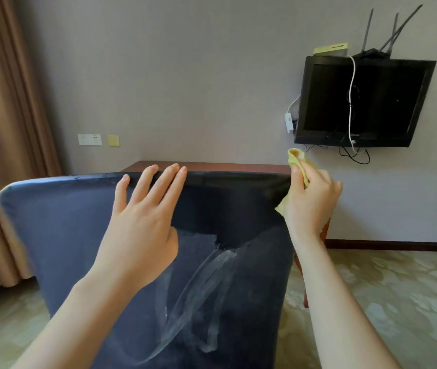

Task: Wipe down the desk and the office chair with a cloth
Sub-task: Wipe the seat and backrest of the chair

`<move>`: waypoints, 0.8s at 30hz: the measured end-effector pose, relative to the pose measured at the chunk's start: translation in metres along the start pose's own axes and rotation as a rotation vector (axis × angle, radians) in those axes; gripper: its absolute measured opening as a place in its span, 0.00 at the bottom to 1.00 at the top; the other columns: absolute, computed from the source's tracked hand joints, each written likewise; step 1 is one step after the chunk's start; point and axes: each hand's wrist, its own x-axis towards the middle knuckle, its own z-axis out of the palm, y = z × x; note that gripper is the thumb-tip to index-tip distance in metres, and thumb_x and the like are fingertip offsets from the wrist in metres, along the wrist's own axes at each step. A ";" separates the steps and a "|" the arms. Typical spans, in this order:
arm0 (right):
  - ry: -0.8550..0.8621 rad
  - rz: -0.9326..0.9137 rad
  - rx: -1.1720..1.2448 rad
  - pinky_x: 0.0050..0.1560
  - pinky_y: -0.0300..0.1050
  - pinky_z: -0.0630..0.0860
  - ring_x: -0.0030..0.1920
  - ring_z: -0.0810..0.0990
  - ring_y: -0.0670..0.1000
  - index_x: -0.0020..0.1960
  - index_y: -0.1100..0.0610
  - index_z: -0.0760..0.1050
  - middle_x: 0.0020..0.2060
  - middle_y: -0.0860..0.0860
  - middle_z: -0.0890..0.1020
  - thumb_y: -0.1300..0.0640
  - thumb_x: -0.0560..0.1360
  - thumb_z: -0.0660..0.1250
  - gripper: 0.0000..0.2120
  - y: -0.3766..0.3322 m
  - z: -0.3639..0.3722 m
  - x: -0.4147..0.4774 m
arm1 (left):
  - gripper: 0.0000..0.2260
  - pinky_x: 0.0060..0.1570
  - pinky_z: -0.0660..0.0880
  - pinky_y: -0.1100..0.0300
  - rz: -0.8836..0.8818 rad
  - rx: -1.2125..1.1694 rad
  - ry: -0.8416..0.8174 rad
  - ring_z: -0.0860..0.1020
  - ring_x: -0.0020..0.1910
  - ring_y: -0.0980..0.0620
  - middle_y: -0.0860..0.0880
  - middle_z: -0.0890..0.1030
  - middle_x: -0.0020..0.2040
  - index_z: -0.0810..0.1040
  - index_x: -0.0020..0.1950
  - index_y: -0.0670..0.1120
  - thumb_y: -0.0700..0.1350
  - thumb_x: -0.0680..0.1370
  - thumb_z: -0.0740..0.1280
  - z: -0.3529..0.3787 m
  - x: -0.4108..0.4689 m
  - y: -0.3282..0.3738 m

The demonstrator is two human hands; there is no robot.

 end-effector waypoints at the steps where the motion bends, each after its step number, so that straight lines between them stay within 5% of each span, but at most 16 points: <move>1: -0.001 -0.081 -0.014 0.40 0.34 0.65 0.46 0.66 0.46 0.55 0.57 0.81 0.49 0.54 0.82 0.54 0.78 0.62 0.12 -0.012 0.001 -0.006 | 0.33 0.70 0.57 0.39 0.019 -0.009 0.018 0.64 0.72 0.40 0.44 0.68 0.72 0.65 0.74 0.42 0.34 0.67 0.63 -0.004 -0.001 -0.006; 4: -0.023 -0.277 -0.012 0.39 0.43 0.71 0.44 0.69 0.51 0.53 0.58 0.82 0.46 0.55 0.83 0.55 0.77 0.65 0.10 -0.046 0.008 -0.027 | 0.27 0.70 0.55 0.37 -0.080 0.036 0.081 0.65 0.71 0.39 0.41 0.71 0.69 0.70 0.71 0.43 0.43 0.71 0.59 -0.013 -0.009 -0.033; 9: -0.056 -0.431 0.019 0.42 0.51 0.74 0.43 0.75 0.57 0.53 0.58 0.82 0.44 0.56 0.84 0.57 0.76 0.67 0.10 -0.086 0.017 -0.057 | 0.29 0.70 0.44 0.38 -0.536 0.047 0.014 0.51 0.75 0.39 0.42 0.62 0.75 0.66 0.73 0.50 0.57 0.74 0.49 -0.025 -0.025 -0.099; 14: -0.073 -0.537 0.109 0.40 0.52 0.73 0.40 0.72 0.57 0.52 0.56 0.83 0.39 0.52 0.83 0.58 0.75 0.68 0.08 -0.124 0.031 -0.091 | 0.29 0.67 0.60 0.43 -0.476 -0.116 -0.001 0.62 0.68 0.41 0.42 0.69 0.66 0.67 0.72 0.47 0.50 0.71 0.53 -0.026 -0.031 -0.127; 24: -0.210 -0.750 0.113 0.41 0.47 0.70 0.40 0.73 0.54 0.45 0.53 0.83 0.36 0.49 0.82 0.61 0.73 0.70 0.05 -0.196 0.066 -0.149 | 0.34 0.71 0.53 0.47 -0.489 -0.092 -0.022 0.57 0.70 0.47 0.46 0.65 0.71 0.63 0.74 0.52 0.46 0.66 0.51 -0.034 -0.036 -0.135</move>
